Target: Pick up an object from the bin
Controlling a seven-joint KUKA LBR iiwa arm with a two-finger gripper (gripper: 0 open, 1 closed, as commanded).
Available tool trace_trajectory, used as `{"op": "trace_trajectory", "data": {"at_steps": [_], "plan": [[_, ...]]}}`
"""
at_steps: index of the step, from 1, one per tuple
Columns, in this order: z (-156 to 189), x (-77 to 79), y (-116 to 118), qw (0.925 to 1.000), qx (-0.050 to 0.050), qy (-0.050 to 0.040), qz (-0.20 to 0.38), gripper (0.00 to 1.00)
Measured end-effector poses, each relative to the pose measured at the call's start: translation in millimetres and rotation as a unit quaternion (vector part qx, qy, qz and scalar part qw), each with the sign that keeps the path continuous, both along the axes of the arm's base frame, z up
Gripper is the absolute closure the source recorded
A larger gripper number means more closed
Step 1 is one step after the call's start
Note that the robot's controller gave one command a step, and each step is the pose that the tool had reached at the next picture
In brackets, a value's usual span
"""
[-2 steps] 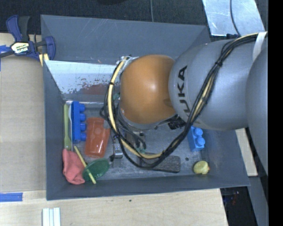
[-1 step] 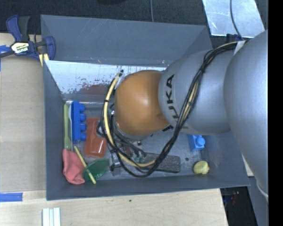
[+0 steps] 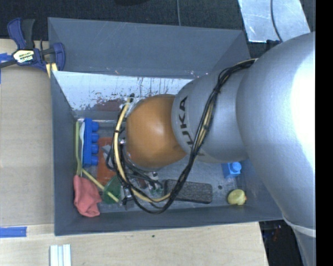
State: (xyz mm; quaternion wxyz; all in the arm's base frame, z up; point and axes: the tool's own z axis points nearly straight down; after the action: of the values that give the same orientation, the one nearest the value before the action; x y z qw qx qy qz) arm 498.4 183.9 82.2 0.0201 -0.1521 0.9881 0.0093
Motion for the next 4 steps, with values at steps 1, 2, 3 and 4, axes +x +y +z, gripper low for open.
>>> {"op": "trace_trajectory", "data": {"at_steps": [1, 2, 3, 4], "plan": [[-3.5, 1.1, -5.6, 1.0, -0.003, -0.0005, -0.005, 0.0], [-13.5, 6.1, 4.6, 0.9999, 0.005, -0.0092, 0.001, 0.0], [-11.0, 10.3, 5.8, 0.9998, 0.009, -0.0173, -0.001, 1.0], [-11.1, 10.3, 5.8, 0.9998, 0.009, -0.0173, -0.001, 1.0]]}}
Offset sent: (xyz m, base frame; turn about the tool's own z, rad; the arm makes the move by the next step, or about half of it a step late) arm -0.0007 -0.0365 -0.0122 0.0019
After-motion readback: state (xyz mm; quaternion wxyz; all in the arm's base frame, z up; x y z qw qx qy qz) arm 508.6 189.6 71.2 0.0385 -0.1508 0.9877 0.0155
